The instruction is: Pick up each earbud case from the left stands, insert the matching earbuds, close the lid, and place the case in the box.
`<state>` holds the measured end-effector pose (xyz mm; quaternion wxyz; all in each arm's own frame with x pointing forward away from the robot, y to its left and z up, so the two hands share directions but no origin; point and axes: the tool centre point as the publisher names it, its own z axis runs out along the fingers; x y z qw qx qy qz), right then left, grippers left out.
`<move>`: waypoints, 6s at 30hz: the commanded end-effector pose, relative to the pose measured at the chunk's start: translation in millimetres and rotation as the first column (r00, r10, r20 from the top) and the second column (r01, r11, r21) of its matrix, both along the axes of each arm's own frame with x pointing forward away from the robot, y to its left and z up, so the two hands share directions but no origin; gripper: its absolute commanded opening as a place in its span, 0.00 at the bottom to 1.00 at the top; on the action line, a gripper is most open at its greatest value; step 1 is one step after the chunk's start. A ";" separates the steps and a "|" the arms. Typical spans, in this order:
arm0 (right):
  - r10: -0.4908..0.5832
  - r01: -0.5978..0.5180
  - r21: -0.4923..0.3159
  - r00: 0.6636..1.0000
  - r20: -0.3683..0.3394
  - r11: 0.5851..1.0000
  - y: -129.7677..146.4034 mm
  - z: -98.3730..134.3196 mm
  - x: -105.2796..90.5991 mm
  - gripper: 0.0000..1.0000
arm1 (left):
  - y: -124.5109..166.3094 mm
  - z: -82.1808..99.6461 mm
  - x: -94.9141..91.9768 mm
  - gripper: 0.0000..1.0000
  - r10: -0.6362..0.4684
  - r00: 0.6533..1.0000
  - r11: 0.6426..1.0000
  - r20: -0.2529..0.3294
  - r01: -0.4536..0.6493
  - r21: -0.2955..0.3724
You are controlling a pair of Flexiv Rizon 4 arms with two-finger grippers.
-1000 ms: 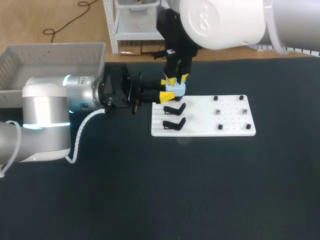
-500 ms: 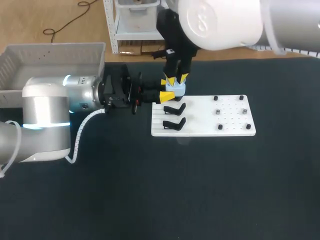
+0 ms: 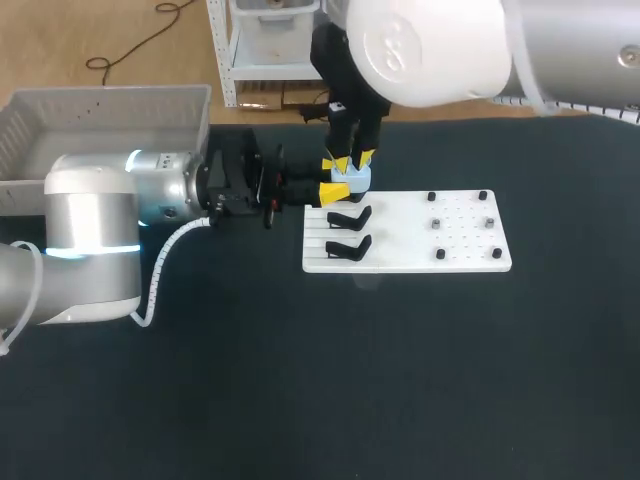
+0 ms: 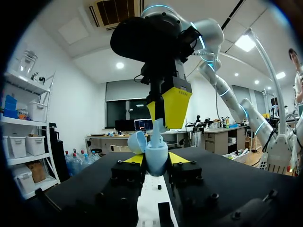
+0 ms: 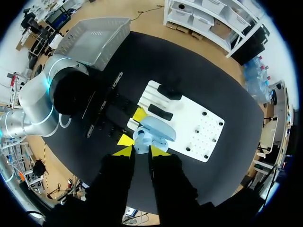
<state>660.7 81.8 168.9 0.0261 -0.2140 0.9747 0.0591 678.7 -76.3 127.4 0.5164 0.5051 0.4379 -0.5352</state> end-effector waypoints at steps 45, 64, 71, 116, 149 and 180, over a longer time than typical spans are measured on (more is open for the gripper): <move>-0.428 0.422 0.083 0.899 0.090 0.903 -29.9 17.0 59.8 1.00 | -0.4 -0.5 1.0 0.00 -0.002 1.000 1.000 0.001 0.002 -0.001; -0.492 0.493 -0.014 0.870 0.031 0.870 -44.8 -19.7 72.4 1.00 | -0.4 -0.5 1.0 0.00 -0.002 1.000 1.000 0.001 0.002 -0.001; -0.476 0.476 -0.020 0.879 -0.022 0.879 -50.2 -17.2 53.5 1.00 | -0.4 -0.5 1.0 0.00 -0.002 1.000 1.000 0.001 0.002 -0.001; -0.285 0.224 0.256 0.929 0.235 0.940 -90.4 69.7 -30.7 1.00 | -0.4 -0.5 1.0 0.00 -0.002 1.000 1.000 0.001 0.002 -0.001; -0.271 0.183 0.296 0.918 0.289 0.937 -91.9 74.8 -43.3 1.00 | 212.7 49.2 110.4 0.00 0.755 0.621 0.561 0.211 -0.779 0.280; -0.271 0.183 0.296 0.918 0.289 0.937 -91.9 74.8 -43.3 1.00 | 332.8 -17.1 191.6 1.00 0.875 0.405 0.288 0.265 -0.875 0.389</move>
